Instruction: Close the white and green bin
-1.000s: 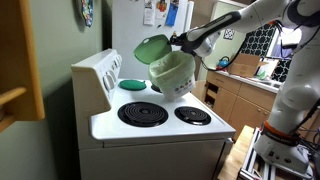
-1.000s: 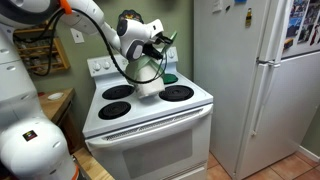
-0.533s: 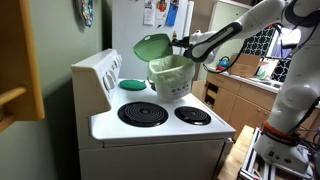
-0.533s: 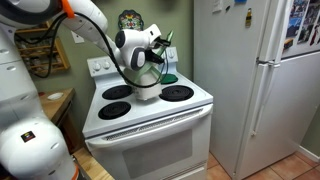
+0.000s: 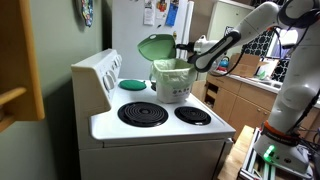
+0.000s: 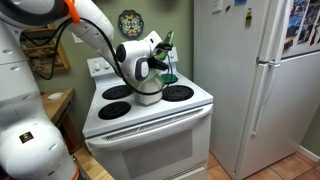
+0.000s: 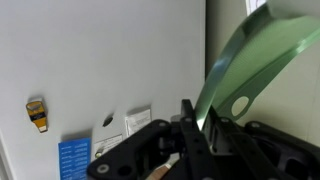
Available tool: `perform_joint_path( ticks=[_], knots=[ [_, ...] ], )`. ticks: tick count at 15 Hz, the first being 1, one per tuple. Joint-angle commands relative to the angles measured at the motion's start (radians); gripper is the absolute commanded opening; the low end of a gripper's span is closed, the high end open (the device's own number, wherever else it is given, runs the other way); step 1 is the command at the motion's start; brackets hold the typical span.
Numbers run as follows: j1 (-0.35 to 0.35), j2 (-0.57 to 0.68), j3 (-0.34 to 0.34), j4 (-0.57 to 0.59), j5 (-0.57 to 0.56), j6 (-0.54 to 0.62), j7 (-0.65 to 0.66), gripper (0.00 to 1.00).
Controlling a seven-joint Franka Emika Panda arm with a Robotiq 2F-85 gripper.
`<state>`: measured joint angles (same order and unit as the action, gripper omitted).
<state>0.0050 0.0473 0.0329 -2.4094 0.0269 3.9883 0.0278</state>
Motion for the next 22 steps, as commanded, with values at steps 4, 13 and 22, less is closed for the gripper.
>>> perform_joint_path(
  ticks=[4, 13, 22],
  knots=[
    [0.004, 0.015, -0.010, -0.010, -0.002, 0.062, -0.024, 0.13],
    [0.012, 0.070, -0.011, -0.001, -0.005, 0.191, -0.090, 0.03],
    [0.012, 0.062, -0.021, -0.023, -0.142, 0.237, -0.219, 0.03]
  ],
)
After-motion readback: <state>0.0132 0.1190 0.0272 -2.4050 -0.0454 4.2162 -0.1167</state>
